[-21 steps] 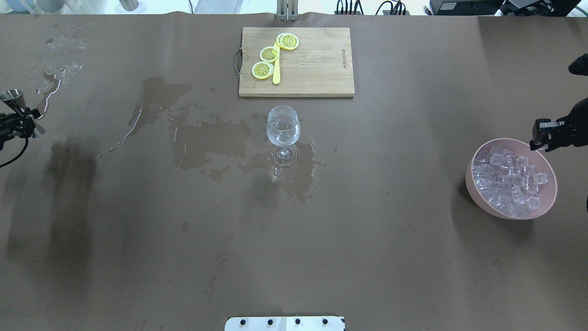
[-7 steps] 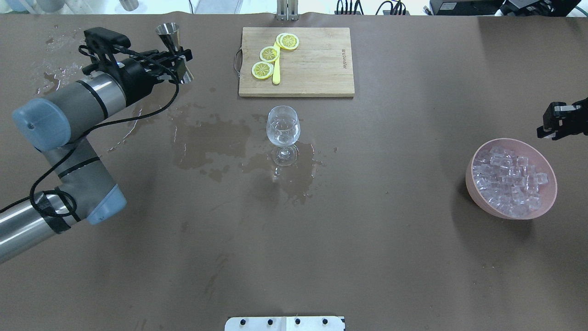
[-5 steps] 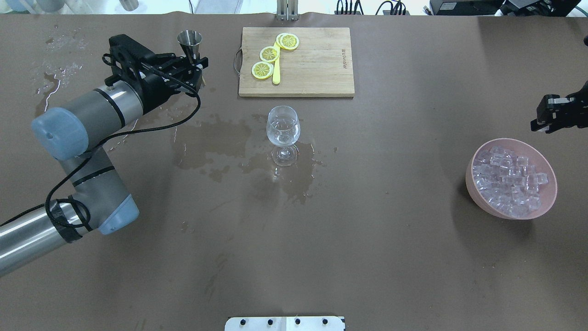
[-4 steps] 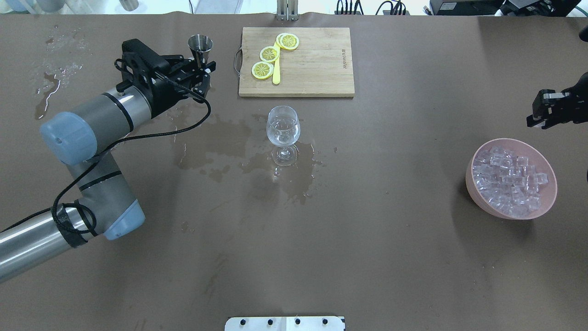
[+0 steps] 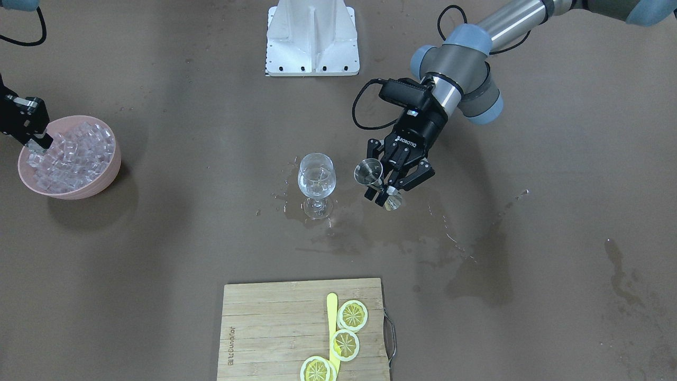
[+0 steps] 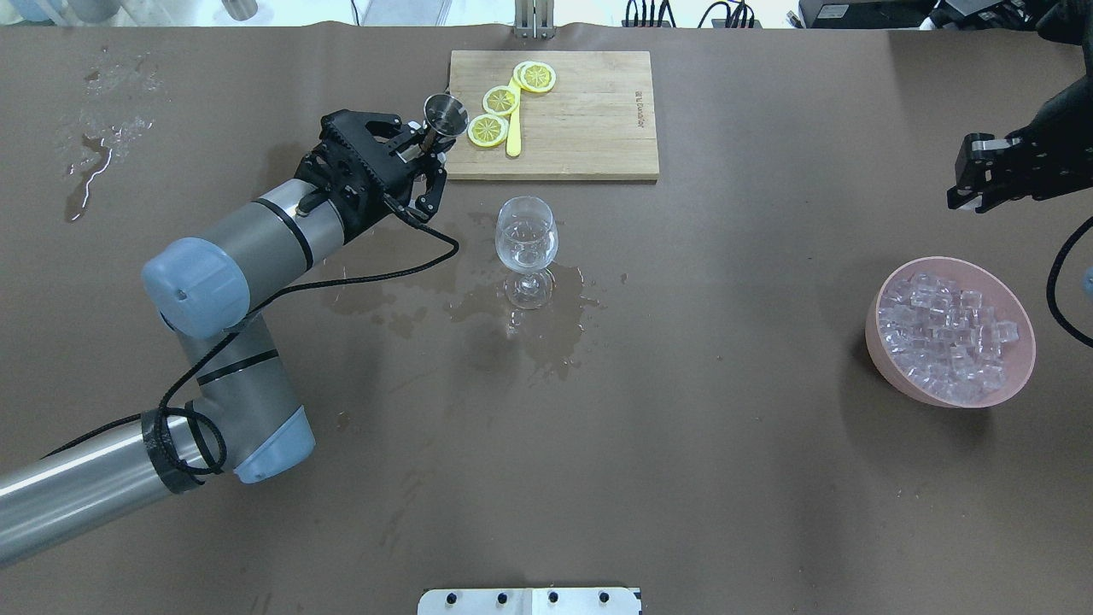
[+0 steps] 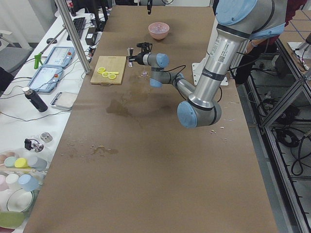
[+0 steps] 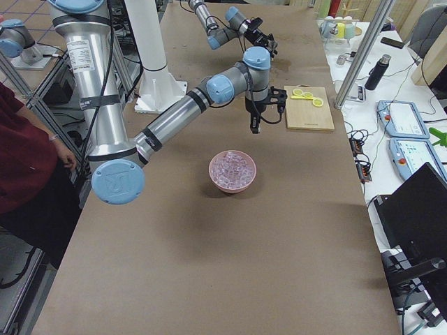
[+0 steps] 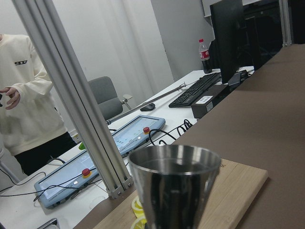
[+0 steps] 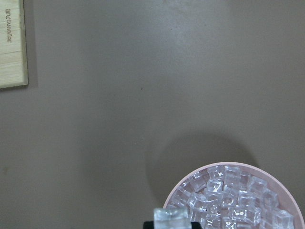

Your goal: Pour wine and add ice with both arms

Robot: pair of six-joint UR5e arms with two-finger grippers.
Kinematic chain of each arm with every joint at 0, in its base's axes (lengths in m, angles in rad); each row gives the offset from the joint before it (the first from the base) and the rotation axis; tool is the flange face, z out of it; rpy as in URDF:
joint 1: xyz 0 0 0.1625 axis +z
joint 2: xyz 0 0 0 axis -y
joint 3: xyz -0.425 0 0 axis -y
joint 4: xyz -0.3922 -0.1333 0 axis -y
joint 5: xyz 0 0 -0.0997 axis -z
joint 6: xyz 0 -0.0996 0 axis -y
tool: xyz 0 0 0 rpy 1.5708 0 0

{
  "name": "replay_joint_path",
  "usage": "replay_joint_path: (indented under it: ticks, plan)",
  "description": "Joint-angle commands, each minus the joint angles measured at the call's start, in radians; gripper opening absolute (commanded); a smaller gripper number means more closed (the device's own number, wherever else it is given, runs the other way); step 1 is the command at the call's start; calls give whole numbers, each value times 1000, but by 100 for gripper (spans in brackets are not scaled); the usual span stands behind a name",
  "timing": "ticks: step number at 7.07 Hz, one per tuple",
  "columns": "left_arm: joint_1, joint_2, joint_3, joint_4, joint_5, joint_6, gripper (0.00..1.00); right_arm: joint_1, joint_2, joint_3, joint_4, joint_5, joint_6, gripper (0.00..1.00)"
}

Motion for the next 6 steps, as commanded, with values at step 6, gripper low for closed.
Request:
replay_joint_path:
  ticks: [6]
  plan:
    - [69, -8, 1, 32, 146, 489, 0, -85, 272, -122, -102, -52, 135, 1]
